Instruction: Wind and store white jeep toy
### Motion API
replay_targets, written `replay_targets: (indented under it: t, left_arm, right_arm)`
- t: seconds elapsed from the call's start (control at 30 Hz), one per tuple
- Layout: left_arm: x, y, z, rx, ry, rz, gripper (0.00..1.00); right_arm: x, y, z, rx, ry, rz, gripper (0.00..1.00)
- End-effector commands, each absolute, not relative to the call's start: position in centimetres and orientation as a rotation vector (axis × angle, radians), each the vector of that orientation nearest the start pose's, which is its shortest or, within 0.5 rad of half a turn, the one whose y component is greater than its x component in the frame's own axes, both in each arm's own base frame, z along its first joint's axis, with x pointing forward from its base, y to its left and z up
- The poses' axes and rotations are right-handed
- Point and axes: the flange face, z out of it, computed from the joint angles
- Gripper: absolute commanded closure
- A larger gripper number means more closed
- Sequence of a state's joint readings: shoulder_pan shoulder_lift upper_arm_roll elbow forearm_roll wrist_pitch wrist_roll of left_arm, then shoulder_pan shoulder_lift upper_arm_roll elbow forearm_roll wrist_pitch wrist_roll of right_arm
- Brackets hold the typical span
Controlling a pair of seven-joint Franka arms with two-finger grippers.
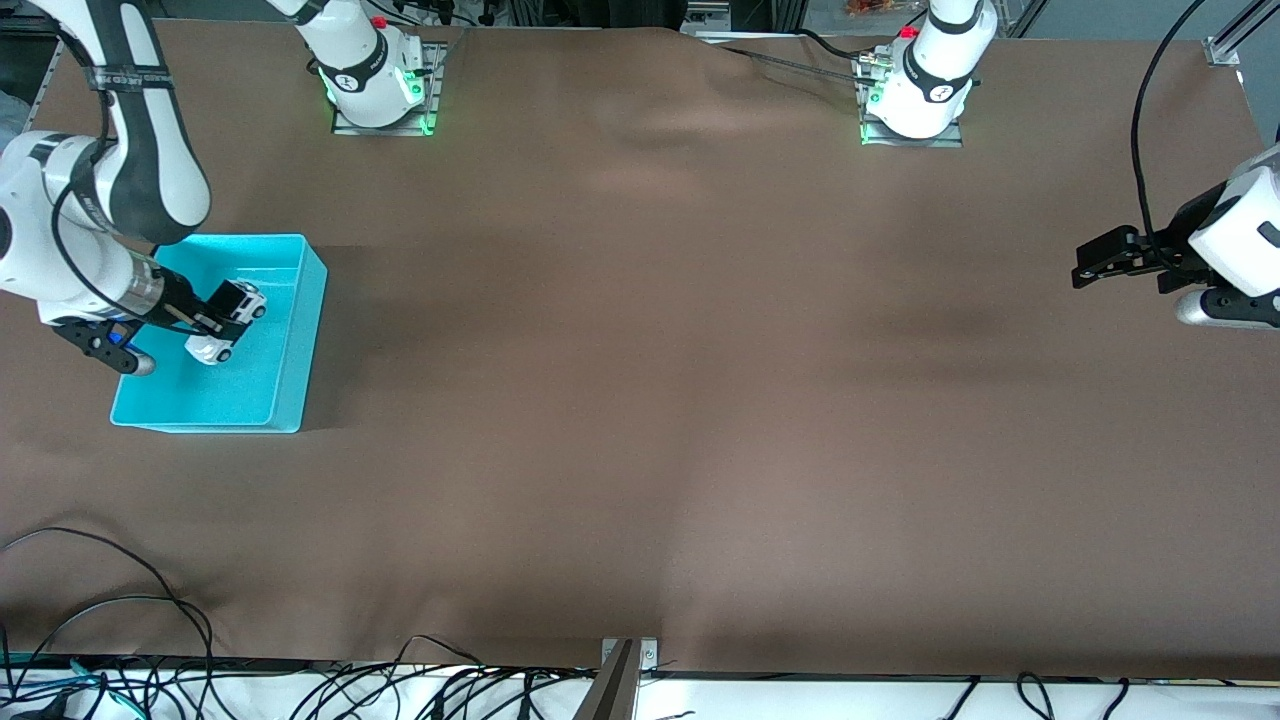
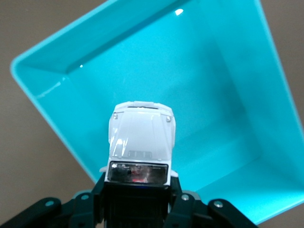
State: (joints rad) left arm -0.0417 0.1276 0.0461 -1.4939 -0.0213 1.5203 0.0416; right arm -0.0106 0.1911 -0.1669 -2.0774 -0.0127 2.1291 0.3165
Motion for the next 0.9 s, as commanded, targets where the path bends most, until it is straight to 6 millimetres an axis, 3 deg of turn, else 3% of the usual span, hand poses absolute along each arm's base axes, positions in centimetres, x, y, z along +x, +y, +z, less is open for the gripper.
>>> replay_targets:
  t: [0.0, 0.33, 0.87]
  left_arm:
    - [58.5, -0.3, 58.8, -3.175, 0.089, 0.164, 0.0]
    - [58.5, -0.3, 58.8, -3.175, 0.089, 0.164, 0.0]
    - [58.6, -0.3, 58.6, -3.175, 0.088, 0.168, 0.0]
  right_arm:
    - [53.3, -12.2, 31.8, -3.163, 0.569, 0.287, 1.0]
    - [51.0, -13.9, 27.2, -3.282, 0.412, 0.386, 1.0]
    - [50.8, -15.5, 21.5, -3.286, 0.43, 0.401, 1.0]
